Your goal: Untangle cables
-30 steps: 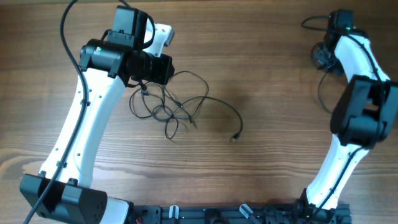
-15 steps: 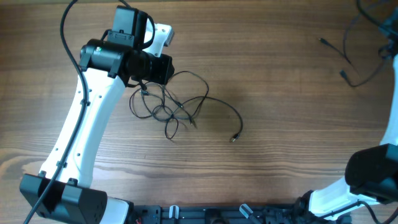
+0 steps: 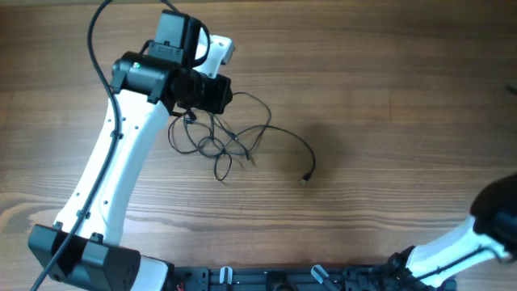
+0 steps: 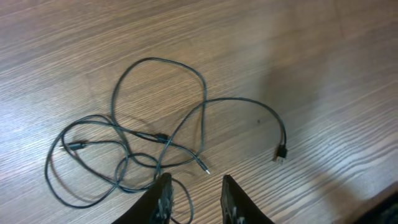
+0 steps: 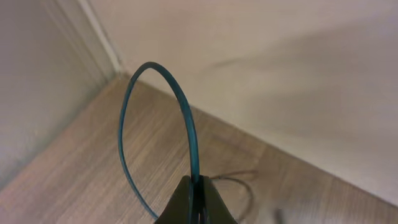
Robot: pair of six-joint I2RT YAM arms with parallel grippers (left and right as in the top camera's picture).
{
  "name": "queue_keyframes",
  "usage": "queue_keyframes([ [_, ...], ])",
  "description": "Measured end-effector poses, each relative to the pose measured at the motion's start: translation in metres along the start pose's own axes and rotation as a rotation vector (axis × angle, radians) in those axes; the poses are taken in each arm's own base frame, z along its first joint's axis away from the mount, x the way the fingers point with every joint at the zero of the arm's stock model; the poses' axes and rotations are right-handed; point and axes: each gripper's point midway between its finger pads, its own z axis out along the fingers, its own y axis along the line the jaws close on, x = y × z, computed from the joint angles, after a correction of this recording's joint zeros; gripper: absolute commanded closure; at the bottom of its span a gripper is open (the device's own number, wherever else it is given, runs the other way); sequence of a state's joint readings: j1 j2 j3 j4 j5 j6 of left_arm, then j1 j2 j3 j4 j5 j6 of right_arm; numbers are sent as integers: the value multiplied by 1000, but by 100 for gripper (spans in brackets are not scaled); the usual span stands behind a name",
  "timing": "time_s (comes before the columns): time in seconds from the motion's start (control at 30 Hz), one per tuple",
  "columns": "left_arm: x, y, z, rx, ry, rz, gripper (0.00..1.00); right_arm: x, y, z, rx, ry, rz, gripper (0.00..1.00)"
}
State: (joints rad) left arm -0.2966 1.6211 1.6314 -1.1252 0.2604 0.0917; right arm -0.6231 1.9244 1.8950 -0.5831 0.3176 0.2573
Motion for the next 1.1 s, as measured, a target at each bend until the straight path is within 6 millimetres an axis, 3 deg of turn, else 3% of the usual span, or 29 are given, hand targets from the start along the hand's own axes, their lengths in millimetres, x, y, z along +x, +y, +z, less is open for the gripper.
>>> queue_keyframes([
  [0.07, 1, -8, 2, 10, 4, 19, 73, 37, 20, 48, -20, 93, -36, 96],
  [0.23, 2, -20, 3, 24, 7, 48, 73, 88, 44, 113, -71, 202, -73, 96],
  [0.33, 1, -21, 3, 25, 7, 48, 73, 97, 55, 131, -109, 214, -85, 96],
  [0.5, 1, -23, 3, 26, 7, 41, 73, 108, 72, 143, -193, 228, -120, 96],
  [0.7, 2, -26, 4, 30, 8, 45, 72, 175, 63, 172, -150, 377, -150, 95],
  [0.73, 2, -26, 4, 30, 8, 45, 72, 182, 61, 175, -141, 392, -152, 56],
  [0.77, 1, -26, 4, 30, 7, 45, 72, 184, 60, 175, -138, 399, -153, 2],
  [1.0, -2, -26, 4, 31, -8, 49, 71, 190, 37, 159, -6, 480, -179, 0],
  [1.07, -4, -26, 4, 31, -14, 50, 71, 174, 32, 147, 29, 461, -177, 0],
  [1.1, -4, -26, 4, 30, -17, 51, 71, 152, 33, 133, 25, 424, -162, 0],
])
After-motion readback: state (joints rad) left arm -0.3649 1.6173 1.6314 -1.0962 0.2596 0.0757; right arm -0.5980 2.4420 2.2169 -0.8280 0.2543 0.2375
